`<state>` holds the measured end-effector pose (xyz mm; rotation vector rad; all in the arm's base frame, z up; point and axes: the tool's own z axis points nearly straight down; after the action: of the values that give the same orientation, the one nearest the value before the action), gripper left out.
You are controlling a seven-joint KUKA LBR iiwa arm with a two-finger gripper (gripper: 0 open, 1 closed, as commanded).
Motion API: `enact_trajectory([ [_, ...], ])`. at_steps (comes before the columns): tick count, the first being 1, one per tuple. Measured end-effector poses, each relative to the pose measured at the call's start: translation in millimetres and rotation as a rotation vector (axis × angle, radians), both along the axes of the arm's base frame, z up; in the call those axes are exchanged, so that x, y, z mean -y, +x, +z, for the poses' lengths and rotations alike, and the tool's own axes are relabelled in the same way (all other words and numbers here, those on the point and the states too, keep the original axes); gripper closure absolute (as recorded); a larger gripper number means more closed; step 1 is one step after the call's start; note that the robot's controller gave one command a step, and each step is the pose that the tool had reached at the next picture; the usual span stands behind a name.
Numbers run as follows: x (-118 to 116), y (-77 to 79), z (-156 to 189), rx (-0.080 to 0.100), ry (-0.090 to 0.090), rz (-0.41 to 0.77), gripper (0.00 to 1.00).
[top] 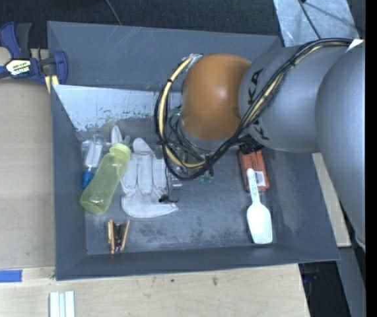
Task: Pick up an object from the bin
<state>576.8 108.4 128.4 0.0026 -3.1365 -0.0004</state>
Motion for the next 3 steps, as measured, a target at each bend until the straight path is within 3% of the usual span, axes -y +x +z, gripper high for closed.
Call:
enact_trajectory([
  [1,0,2.0,5,0.008,0.001,-0.002,0.00],
  [2,2,10.5,-25,0.012,0.001,0.265,0.00],
  [3,5,12.8,-51,0.009,0.001,0.427,0.00],
])
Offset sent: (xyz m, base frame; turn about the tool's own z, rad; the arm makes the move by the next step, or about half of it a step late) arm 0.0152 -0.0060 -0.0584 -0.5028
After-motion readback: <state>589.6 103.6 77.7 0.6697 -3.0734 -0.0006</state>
